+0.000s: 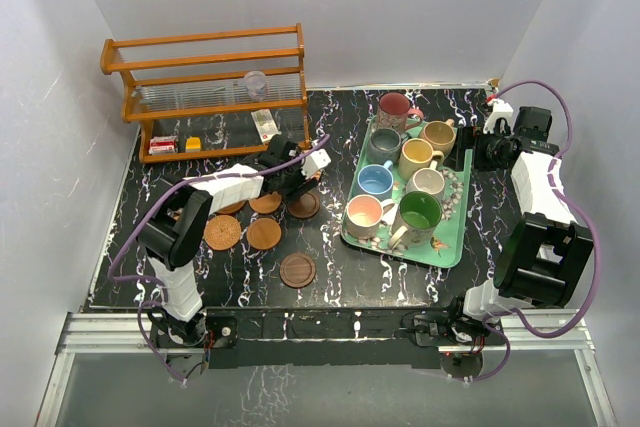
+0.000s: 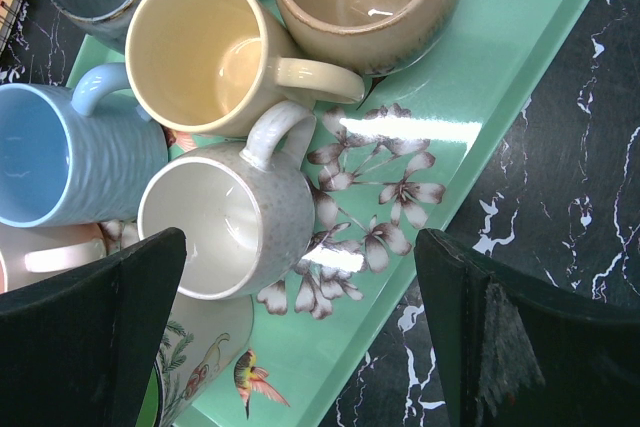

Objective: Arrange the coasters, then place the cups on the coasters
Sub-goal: Move the coaster to the center of the board.

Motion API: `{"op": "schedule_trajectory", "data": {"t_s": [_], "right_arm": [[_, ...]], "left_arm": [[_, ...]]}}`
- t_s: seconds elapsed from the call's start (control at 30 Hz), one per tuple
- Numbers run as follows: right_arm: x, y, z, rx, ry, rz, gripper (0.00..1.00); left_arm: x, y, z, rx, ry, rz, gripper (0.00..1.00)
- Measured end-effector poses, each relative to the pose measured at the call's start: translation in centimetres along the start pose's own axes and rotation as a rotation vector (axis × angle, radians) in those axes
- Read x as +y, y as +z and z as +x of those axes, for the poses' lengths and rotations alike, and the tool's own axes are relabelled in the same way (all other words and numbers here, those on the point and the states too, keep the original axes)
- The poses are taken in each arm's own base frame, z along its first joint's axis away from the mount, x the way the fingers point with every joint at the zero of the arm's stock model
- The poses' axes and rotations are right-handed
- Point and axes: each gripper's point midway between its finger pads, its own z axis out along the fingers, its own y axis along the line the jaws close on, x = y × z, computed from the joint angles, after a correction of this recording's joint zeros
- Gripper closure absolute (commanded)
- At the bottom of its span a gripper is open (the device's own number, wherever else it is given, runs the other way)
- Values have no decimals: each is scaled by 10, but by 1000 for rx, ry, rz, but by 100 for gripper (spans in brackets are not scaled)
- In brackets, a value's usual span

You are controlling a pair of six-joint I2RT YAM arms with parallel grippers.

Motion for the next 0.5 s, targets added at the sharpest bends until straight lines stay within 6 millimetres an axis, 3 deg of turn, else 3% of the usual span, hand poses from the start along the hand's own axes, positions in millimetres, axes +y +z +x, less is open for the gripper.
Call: {"op": "schedule_trajectory", "data": {"t_s": [0.5], "right_arm": [[0, 0, 0, 1, -4, 0, 2]], "left_arm": [[17, 3, 4, 7, -26, -49, 40]]}}
